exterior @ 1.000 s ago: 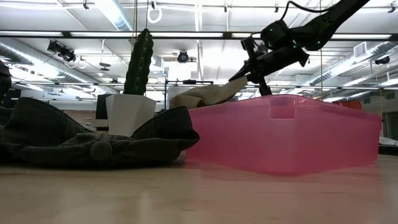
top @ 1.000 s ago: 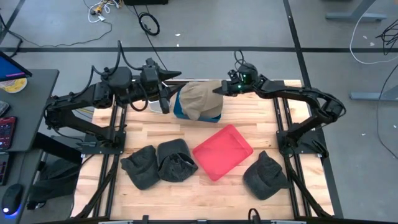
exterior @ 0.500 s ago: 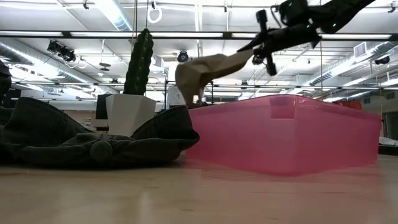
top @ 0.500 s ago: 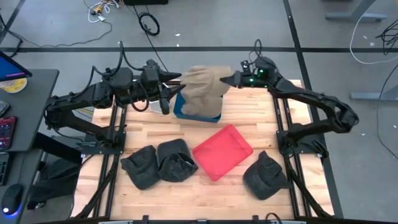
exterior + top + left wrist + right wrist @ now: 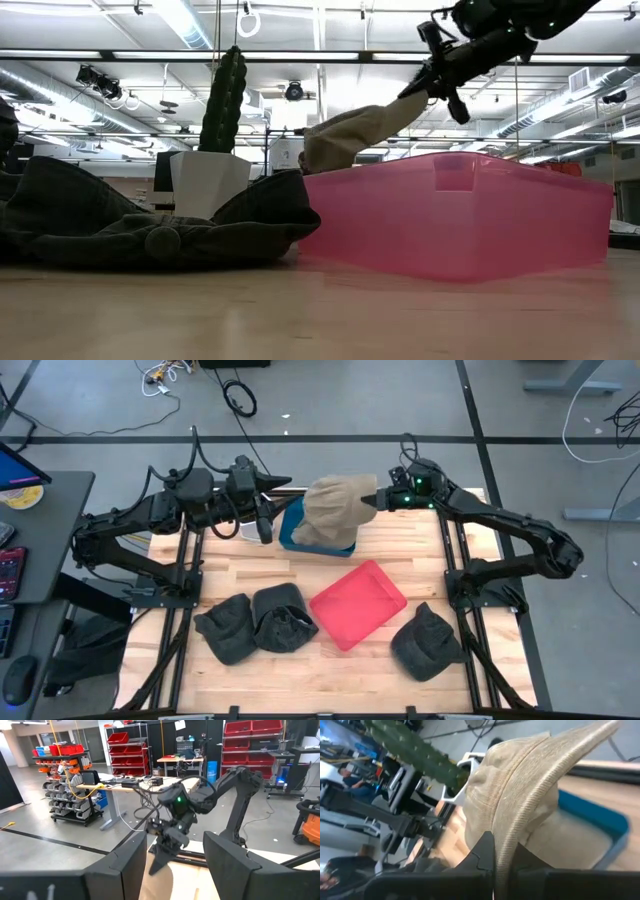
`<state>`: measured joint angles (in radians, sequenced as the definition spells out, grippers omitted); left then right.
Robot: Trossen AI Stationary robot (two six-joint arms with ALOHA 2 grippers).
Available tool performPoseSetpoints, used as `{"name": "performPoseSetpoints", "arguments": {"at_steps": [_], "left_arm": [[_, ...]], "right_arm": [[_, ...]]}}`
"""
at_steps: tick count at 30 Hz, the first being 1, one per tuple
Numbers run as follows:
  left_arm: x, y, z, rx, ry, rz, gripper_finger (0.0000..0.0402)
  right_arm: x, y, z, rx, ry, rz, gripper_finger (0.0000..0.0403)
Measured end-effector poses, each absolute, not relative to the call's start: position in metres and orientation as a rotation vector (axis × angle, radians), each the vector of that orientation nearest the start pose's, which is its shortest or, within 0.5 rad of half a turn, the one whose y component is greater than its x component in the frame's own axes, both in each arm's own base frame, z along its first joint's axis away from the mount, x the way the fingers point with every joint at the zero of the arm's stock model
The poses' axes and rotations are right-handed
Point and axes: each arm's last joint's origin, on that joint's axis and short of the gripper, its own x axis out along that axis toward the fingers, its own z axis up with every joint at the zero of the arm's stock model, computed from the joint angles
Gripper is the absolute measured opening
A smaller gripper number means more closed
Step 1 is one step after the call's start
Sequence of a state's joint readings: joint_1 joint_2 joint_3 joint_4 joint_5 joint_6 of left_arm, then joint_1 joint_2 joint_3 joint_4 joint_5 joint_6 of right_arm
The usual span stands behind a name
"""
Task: Pick & Place hat
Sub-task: Put the brown cap into the blue bin
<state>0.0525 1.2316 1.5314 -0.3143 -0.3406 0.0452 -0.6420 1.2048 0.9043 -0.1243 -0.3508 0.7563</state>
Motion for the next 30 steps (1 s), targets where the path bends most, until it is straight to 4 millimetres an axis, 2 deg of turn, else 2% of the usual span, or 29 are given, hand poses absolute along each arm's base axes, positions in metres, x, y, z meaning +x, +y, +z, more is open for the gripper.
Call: {"name": "performPoseSetpoints", "arguments": {"at_steps": [8, 14, 20, 30], "left_arm": [[0.243, 0.022, 0.482, 0.032, 0.013, 0.393, 0.0199], [0.243, 0.018, 0.482, 0.015, 0.009, 0.375, 0.0199], [0.243, 0.015, 0.482, 0.006, 0.007, 0.363, 0.0199], [0.243, 0.009, 0.482, 0.005, 0.007, 0.343, 0.0199]], "right_arm": [[0.252, -0.142, 0.268, 0.989, 0.359, -0.346, 0.0004], [0.267, -0.149, 0.253, 1.038, 0.342, -0.351, 0.0004], [0.274, -0.155, 0.231, 1.214, 0.392, -0.418, 0.0004], [0.273, -0.170, 0.225, 1.291, 0.342, -0.469, 0.0004]]}}
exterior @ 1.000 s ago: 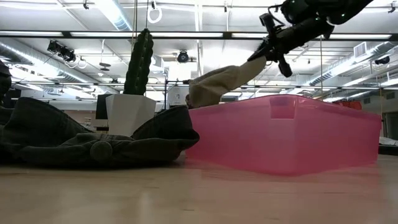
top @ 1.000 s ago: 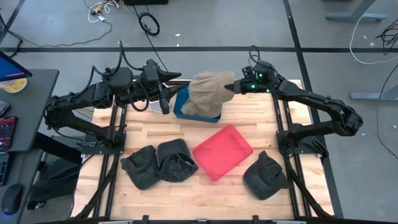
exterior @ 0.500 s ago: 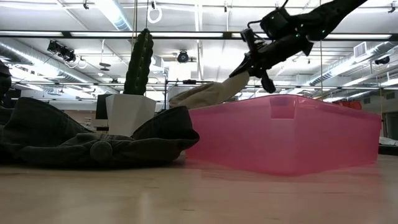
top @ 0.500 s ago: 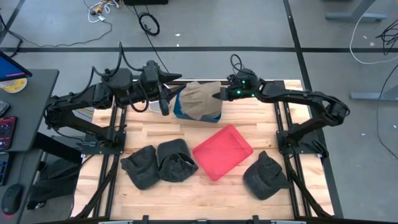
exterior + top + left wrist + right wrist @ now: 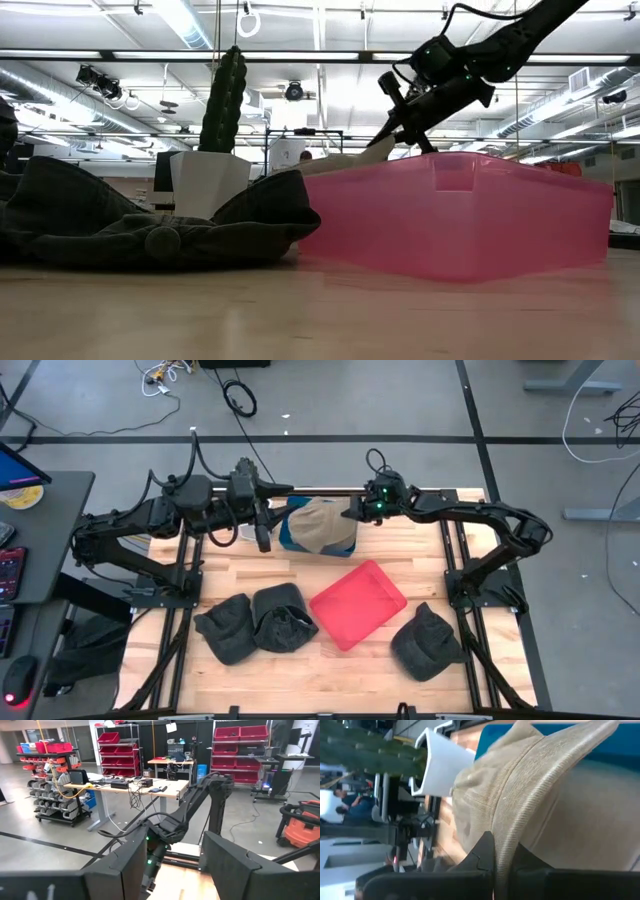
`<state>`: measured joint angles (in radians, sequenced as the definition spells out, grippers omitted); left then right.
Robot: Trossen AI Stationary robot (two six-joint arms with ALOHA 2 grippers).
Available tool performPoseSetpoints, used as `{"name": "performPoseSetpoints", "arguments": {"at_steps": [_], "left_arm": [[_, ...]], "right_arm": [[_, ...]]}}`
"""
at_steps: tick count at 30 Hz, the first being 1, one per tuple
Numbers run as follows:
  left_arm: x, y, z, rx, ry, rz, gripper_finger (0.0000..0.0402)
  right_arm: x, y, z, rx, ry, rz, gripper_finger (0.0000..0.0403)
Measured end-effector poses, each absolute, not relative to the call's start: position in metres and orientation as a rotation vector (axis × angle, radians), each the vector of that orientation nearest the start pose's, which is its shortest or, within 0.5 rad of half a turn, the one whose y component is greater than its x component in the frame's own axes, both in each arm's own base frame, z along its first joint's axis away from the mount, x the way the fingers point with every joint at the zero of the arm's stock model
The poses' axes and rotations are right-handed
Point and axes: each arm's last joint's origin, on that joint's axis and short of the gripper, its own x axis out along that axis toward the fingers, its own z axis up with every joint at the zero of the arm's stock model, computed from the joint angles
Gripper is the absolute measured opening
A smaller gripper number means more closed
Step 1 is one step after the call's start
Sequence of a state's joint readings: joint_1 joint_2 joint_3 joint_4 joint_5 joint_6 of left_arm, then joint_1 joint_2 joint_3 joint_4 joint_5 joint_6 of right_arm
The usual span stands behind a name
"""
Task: Pick & Place hat
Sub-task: Put the brown cap into the blue bin
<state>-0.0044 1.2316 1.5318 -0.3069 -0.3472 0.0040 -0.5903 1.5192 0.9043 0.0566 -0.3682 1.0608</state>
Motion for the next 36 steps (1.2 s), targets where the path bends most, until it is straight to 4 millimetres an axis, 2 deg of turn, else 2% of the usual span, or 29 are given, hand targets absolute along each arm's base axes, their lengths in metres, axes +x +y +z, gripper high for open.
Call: {"name": "performPoseSetpoints", "arguments": {"at_steps": [5, 12, 26, 36], "left_arm": [[0.244, 0.007, 0.482, 0.005, 0.008, 0.336, 0.0199], [0.244, 0.007, 0.482, 0.009, 0.008, 0.337, 0.0199], [0.243, 0.007, 0.482, 0.011, 0.006, 0.338, 0.0199], [0.243, 0.007, 0.482, 0.012, 0.005, 0.338, 0.0199]], "right_arm": [[0.267, -0.181, 0.225, 1.304, 0.305, -0.515, 0.0004], [0.265, -0.183, 0.224, 1.305, 0.302, -0.531, 0.0004], [0.278, -0.191, 0.198, 1.350, 0.344, -0.506, 0.0004], [0.279, -0.190, 0.196, 1.261, 0.351, -0.538, 0.0004]]}}
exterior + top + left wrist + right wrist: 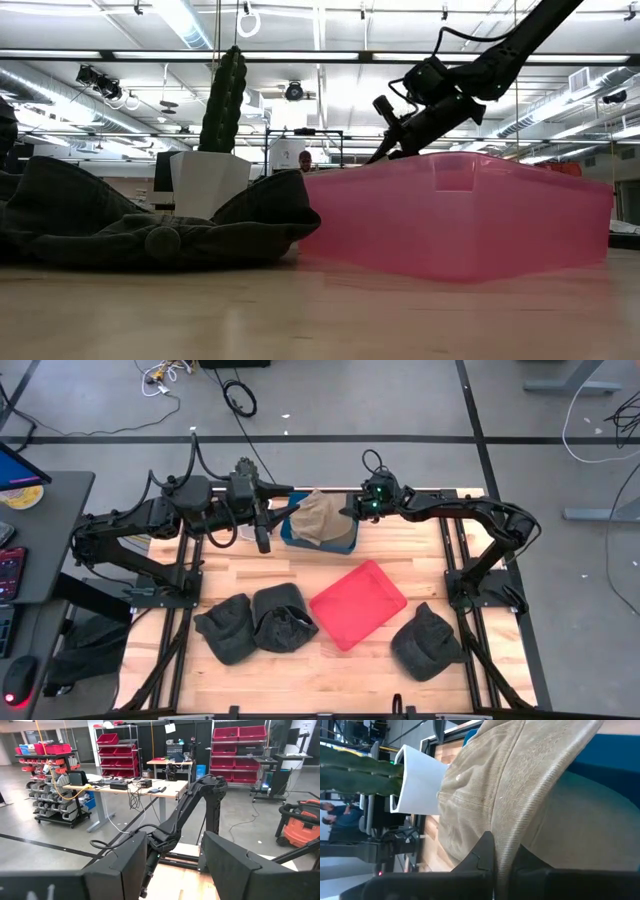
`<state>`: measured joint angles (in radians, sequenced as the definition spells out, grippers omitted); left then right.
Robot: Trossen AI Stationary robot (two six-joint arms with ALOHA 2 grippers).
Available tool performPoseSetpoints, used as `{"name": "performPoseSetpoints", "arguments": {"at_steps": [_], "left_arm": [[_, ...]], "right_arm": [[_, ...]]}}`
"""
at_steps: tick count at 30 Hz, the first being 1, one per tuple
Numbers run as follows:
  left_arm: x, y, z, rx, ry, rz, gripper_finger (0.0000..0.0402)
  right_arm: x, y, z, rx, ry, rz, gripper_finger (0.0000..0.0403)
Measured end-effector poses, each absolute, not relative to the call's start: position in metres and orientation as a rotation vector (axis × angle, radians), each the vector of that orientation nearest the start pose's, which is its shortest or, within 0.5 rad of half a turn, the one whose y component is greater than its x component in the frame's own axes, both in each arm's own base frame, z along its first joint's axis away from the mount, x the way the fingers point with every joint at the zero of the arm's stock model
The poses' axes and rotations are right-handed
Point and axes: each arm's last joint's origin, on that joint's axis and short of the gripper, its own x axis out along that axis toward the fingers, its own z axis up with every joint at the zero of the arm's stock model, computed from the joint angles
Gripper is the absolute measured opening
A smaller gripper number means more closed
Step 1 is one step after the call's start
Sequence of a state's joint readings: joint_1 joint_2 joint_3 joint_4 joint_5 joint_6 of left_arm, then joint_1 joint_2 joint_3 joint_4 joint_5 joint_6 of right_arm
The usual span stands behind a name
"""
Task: Pick & Place hat
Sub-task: Put the brown cap into the blue bin
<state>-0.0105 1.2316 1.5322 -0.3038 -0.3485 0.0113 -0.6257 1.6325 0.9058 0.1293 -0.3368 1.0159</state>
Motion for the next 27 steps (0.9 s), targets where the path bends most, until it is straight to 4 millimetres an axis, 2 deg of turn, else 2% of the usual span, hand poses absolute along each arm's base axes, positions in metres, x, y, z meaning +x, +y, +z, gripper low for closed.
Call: {"name": "performPoseSetpoints", "arguments": {"at_steps": [9, 15, 21, 27], "left_arm": [[0.247, 0.008, 0.480, 0.015, 0.016, 0.354, 0.0199], [0.257, 0.008, 0.474, 0.019, 0.038, 0.354, 0.0199], [0.262, 0.008, 0.470, 0.023, 0.055, 0.353, 0.0199], [0.265, 0.008, 0.469, 0.023, 0.061, 0.353, 0.0199]], "right_arm": [[0.276, -0.188, 0.190, 1.249, 0.421, -0.554, 0.0004], [0.275, -0.189, 0.190, 1.254, 0.441, -0.528, 0.0004], [0.274, -0.188, 0.189, 1.101, 0.484, -0.476, 0.0004], [0.281, -0.183, 0.199, 0.977, 0.438, -0.347, 0.0004]]}}
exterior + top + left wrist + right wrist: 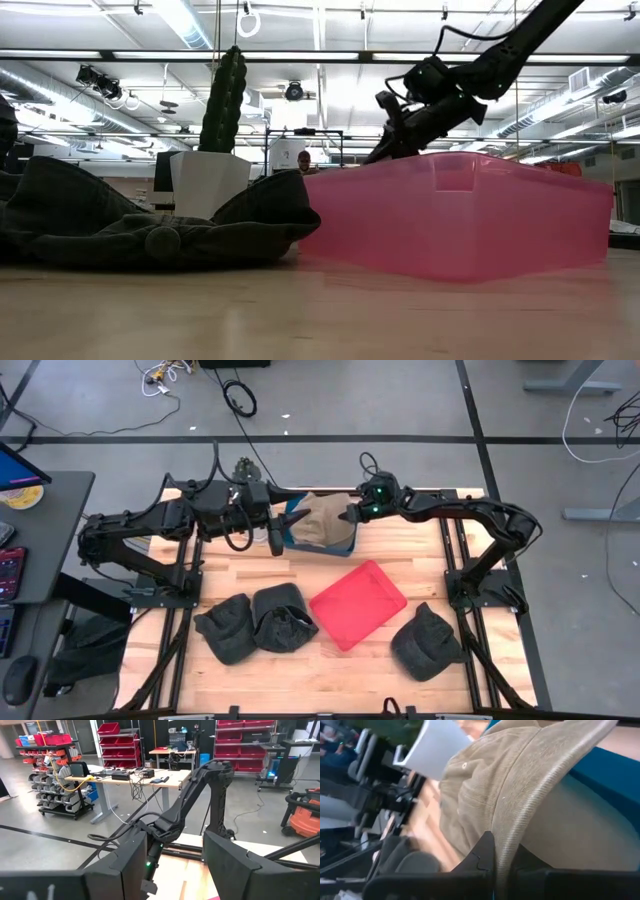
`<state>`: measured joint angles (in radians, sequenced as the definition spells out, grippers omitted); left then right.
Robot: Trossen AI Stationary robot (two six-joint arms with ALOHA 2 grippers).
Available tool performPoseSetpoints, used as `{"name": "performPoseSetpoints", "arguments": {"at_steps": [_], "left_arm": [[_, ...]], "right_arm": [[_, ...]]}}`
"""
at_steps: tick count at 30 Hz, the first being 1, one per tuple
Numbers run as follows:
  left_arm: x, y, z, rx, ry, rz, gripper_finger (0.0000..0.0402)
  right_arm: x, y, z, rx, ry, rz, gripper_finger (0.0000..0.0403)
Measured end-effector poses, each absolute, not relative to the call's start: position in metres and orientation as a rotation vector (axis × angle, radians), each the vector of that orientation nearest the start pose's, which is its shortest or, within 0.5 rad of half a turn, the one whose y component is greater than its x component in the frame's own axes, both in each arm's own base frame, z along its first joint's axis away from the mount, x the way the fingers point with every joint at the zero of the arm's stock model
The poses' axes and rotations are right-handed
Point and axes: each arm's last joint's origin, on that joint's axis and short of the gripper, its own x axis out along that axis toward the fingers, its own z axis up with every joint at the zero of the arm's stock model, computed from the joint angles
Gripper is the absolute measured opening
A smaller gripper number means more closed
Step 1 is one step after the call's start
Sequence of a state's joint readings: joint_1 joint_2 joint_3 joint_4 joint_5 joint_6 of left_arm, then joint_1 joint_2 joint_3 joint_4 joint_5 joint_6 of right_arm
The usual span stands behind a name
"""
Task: Pick & Place hat
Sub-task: Put the brown cap into the blue bin
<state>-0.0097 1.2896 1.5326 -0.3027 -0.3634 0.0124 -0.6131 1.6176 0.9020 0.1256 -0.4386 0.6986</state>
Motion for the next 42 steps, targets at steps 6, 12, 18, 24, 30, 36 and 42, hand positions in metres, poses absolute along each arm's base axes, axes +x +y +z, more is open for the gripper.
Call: {"name": "performPoseSetpoints", "arguments": {"at_steps": [6, 12, 18, 24, 30, 36, 42], "left_arm": [[0.265, 0.008, 0.469, 0.024, 0.062, 0.354, 0.0199], [0.265, 0.008, 0.469, 0.026, 0.062, 0.355, 0.0199], [0.265, 0.008, 0.469, 0.026, 0.062, 0.355, 0.0199], [0.265, 0.008, 0.469, 0.048, 0.067, 0.369, 0.0199], [0.265, 0.008, 0.469, 0.050, 0.067, 0.381, 0.0199], [0.264, 0.008, 0.469, 0.050, 0.067, 0.381, 0.0199], [0.264, 0.009, 0.469, 0.043, 0.066, 0.386, 0.0199]], "right_arm": [[0.281, -0.176, 0.201, 0.995, 0.469, -0.329, 0.0004], [0.282, -0.174, 0.204, 0.959, 0.467, -0.195, 0.0004], [0.282, -0.174, 0.204, 0.890, 0.483, -0.148, 0.0004], [0.275, -0.171, 0.196, 1.050, 0.578, -0.207, 0.0003], [0.270, -0.172, 0.192, 1.184, 0.612, -0.265, 0.0003], [0.270, -0.176, 0.193, 1.211, 0.573, -0.369, 0.0012], [0.269, -0.178, 0.192, 1.260, 0.546, -0.468, 0.0037]]}}
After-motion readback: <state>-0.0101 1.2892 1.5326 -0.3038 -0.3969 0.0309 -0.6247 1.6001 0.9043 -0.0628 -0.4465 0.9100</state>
